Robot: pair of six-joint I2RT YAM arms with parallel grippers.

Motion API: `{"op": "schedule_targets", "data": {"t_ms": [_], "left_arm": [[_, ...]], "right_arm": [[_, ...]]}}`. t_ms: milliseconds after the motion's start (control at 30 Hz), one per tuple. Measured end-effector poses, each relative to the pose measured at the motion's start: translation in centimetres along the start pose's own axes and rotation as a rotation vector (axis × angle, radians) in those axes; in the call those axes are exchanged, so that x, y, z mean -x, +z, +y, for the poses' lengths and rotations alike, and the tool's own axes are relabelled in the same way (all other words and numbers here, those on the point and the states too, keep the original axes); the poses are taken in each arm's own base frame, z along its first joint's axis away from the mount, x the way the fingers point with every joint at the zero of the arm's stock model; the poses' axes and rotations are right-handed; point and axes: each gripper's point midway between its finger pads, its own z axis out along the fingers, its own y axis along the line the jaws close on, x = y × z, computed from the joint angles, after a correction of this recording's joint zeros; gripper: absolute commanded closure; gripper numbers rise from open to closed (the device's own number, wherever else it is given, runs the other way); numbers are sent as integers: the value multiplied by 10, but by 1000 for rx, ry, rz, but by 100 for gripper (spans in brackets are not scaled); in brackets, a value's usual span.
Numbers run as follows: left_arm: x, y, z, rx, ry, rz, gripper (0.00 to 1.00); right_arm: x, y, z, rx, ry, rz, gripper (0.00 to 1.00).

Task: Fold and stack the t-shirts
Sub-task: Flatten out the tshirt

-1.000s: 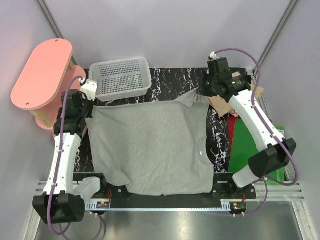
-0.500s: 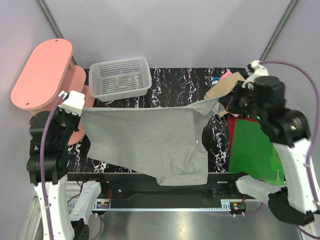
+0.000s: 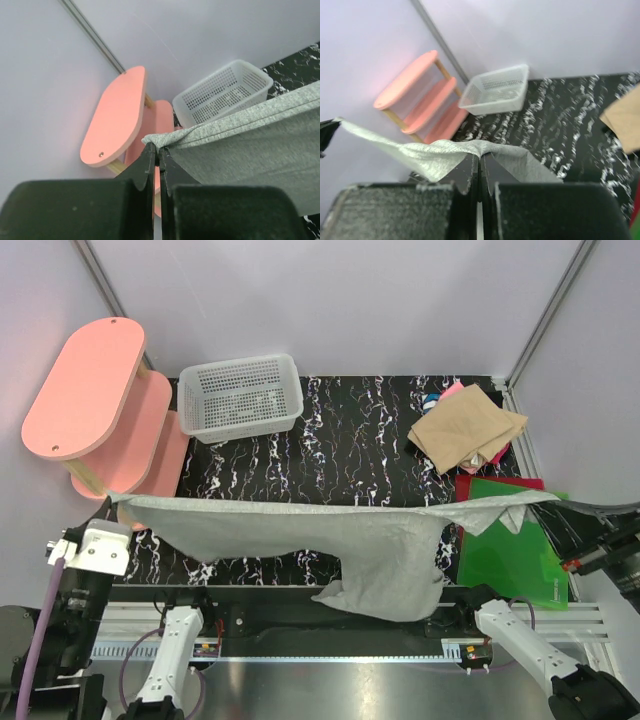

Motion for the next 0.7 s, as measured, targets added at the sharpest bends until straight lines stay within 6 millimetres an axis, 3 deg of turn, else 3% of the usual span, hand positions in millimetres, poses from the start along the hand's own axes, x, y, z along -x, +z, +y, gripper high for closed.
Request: {"op": "schedule_targets", "data": {"t_ms": [100,167,367,433,467,500,533,600,700], "left_arm": [[-23,10,-11,-35,-11,56,100],[-55,32,-24,-78,-25,138,100],[-182,105,-67,-224,-34,491,100],[-217,131,-76,-259,-21,589,100],[-232,144,-78,-267,-13,624,100],[-266,174,-85,-291,3,703,100],[-269,176,-85,-294,4,709,100],[-295,197,-92,-314,18,766,100],[-326,228,-95,-311,38,819,100]], "right_arm": [[-14,16,-19,-79,1,46,100],[-32,43,-41,-170,-6,119,100],[-108,175,-127,-462,-45,429,100],[-140,220,-164,-537,-29,522,100],[-157,237,-185,-574,-11,568,100],[-195,262,-229,-644,34,666,100],[-197,263,-232,-646,37,671,100],[-218,272,-251,-674,63,728,100],[-234,289,-263,-673,81,765,100]]}}
